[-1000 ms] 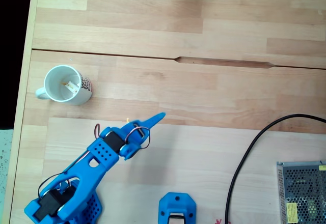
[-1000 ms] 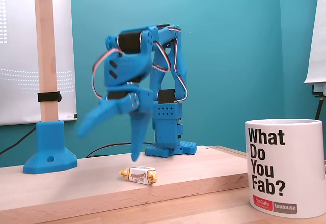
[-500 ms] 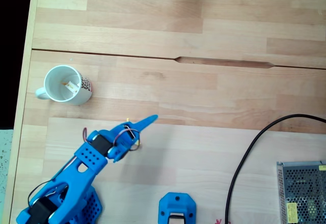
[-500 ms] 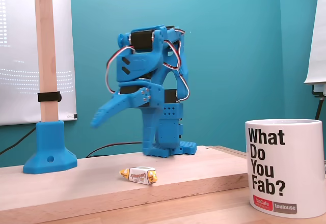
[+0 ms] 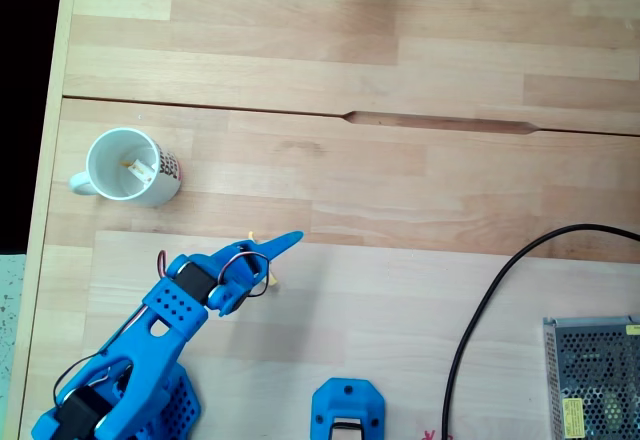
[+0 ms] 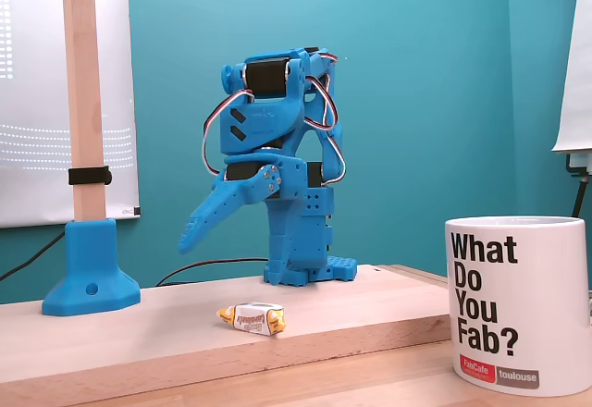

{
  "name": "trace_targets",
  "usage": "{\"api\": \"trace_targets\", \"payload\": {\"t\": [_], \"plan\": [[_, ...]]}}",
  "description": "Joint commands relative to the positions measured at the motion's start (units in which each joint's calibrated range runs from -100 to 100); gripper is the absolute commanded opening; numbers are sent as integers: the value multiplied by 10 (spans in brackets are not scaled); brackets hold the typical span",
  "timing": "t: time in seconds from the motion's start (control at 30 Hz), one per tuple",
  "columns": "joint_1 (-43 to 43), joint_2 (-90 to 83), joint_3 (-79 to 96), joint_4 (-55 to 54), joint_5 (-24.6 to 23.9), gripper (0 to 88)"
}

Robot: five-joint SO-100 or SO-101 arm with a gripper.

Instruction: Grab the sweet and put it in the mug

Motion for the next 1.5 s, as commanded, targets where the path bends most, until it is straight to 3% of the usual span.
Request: {"api": "trace_targets", "payload": {"t": [0.0,0.43,0.97,1.3,1.47], "plan": [[-3,-23,-2,3,-2,547],[4,100,-11,4,-2,544],[5,98,-15,4,-2,530],[5,97,-16,4,-1,334],[13,97,-47,3,2,301]]}}
